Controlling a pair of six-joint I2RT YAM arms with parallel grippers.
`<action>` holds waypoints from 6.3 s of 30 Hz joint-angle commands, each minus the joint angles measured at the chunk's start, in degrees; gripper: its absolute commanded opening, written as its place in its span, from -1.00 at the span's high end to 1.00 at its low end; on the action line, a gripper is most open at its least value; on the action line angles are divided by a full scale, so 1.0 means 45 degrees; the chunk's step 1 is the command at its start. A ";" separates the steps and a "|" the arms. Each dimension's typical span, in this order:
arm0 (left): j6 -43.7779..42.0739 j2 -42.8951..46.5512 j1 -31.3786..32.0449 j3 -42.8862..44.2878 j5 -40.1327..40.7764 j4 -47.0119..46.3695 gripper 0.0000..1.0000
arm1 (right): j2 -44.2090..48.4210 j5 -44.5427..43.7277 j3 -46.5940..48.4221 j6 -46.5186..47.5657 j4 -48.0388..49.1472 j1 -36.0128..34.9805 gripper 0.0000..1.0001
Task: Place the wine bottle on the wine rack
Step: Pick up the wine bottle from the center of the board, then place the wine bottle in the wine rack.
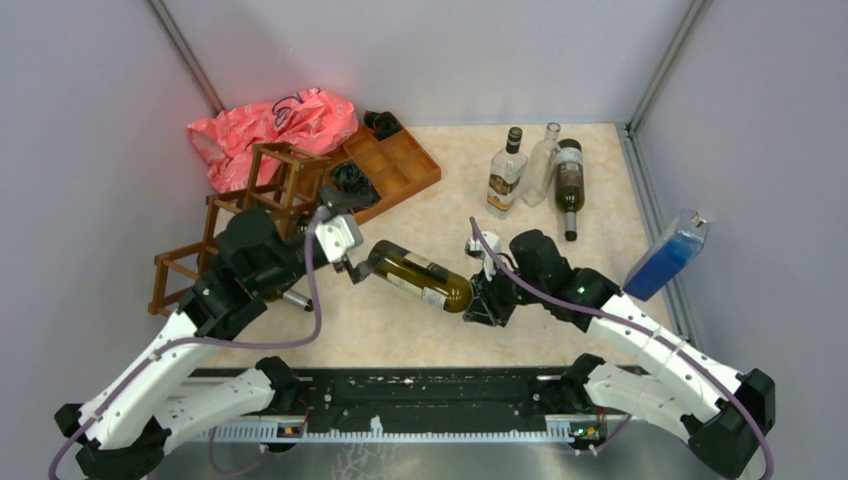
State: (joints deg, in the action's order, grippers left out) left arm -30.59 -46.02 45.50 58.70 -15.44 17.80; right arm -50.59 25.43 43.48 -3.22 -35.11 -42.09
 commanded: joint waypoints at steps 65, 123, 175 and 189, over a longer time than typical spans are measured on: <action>0.7306 -0.0955 -0.0102 0.4553 0.0636 -0.0857 -0.97 | -1.0745 0.0186 0.7114 -0.3571 1.0165 -0.3384 1.00; 0.7653 -0.0746 -0.0097 0.4242 0.0229 -0.0832 -0.97 | -1.6415 0.1587 1.5281 -0.5309 0.8099 -0.3500 0.99; 0.8410 -0.0538 -0.0103 0.3796 -0.0416 -0.1267 -0.97 | -1.7512 0.1567 1.6548 -0.6132 0.8548 -0.3076 -0.55; 1.0561 -0.0848 -0.0094 0.3899 -0.0346 -0.2709 -0.97 | -1.2449 0.0555 1.0659 -0.4347 0.9219 -0.2909 -0.69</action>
State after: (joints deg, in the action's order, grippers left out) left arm 11.51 -48.90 45.23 74.32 -18.04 10.02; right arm -117.95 29.69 96.66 -27.05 1.23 -55.75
